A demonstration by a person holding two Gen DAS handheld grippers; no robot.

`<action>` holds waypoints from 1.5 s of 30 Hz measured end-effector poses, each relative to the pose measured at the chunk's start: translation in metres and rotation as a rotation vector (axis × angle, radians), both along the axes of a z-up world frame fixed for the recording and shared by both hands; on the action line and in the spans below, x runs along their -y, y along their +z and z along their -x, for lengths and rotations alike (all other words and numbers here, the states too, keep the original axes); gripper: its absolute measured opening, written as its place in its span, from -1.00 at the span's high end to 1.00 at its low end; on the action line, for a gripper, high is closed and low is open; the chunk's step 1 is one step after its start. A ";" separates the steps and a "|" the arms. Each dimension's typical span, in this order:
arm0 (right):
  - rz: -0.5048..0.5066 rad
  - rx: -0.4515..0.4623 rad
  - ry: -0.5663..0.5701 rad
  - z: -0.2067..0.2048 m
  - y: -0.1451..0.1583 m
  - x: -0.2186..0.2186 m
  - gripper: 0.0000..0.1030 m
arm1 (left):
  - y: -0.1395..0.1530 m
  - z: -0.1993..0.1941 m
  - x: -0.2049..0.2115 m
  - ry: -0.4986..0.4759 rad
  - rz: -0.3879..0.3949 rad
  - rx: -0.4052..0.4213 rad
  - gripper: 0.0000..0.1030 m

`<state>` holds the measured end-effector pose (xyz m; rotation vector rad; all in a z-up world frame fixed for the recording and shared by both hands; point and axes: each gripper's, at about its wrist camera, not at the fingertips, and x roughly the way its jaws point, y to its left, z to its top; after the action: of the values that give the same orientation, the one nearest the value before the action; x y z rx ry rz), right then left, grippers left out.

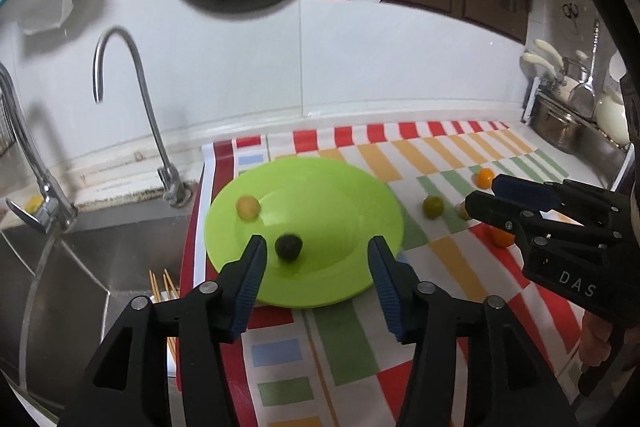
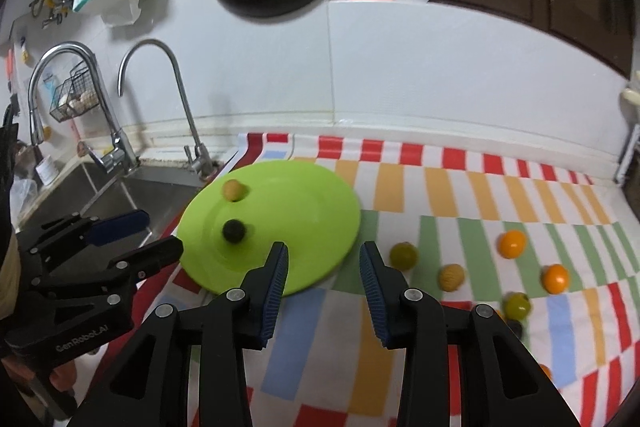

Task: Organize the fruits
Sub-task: 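Lift both grippers off the plate and move back to the fruits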

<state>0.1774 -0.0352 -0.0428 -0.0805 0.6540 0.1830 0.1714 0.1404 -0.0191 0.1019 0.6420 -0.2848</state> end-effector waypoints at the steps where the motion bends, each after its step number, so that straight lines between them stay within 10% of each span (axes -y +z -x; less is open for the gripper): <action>1: 0.001 0.006 -0.004 0.004 0.003 0.002 0.25 | 0.003 0.003 0.001 -0.003 0.002 0.010 -0.08; 23: -0.005 0.064 -0.264 0.075 0.038 0.049 0.04 | 0.040 0.020 0.063 -0.285 0.044 0.103 -0.28; 45: 0.005 -0.019 -0.573 0.095 -0.005 0.105 0.04 | -0.010 -0.002 0.142 -0.621 -0.050 0.044 -0.28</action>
<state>0.0828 -0.1401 -0.0480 0.1054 0.6717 -0.3700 0.1729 -0.0012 -0.0293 0.3565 0.5609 -0.8630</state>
